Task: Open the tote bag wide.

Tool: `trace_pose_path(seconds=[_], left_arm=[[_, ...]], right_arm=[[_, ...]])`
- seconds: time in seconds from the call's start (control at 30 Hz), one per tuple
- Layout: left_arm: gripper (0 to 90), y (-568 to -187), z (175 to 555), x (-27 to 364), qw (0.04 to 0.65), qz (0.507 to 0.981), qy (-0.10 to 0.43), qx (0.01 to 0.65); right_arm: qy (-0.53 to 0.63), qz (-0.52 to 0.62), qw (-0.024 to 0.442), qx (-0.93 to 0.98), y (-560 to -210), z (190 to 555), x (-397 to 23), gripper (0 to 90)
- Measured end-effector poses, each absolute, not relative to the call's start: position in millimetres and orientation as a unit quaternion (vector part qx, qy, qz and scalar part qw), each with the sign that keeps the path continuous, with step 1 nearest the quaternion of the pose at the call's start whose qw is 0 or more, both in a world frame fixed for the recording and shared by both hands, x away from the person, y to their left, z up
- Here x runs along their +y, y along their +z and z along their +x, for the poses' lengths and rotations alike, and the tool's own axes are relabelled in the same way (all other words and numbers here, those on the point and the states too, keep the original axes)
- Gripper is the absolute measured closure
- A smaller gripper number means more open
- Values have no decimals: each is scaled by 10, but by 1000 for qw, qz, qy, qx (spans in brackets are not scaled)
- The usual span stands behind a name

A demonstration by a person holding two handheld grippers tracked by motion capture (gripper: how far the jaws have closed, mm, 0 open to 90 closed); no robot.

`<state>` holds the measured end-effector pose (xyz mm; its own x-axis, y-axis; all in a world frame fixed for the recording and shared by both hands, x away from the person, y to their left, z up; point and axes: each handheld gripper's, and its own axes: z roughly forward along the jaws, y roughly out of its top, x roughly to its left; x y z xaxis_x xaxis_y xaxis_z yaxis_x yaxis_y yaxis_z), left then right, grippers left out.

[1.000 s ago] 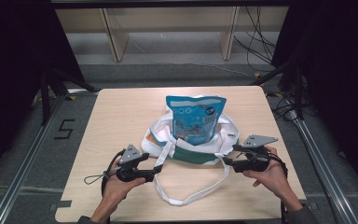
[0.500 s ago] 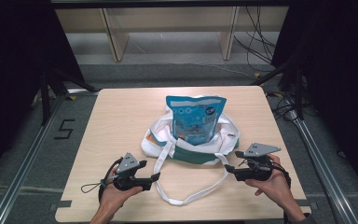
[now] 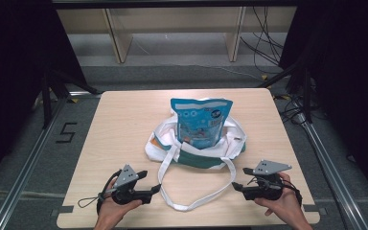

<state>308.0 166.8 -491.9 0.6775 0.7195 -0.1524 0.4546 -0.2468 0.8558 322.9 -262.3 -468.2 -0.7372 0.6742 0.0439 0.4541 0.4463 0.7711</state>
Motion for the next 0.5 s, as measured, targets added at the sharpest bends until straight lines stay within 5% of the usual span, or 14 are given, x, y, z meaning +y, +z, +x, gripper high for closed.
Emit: trace_pose_path(seconds=[0.5], left_arm=[[249,-5052,2710,1567,463,796,139,365]], right_arm=[[392,338,117,847,-4884,2953,-2747,305]])
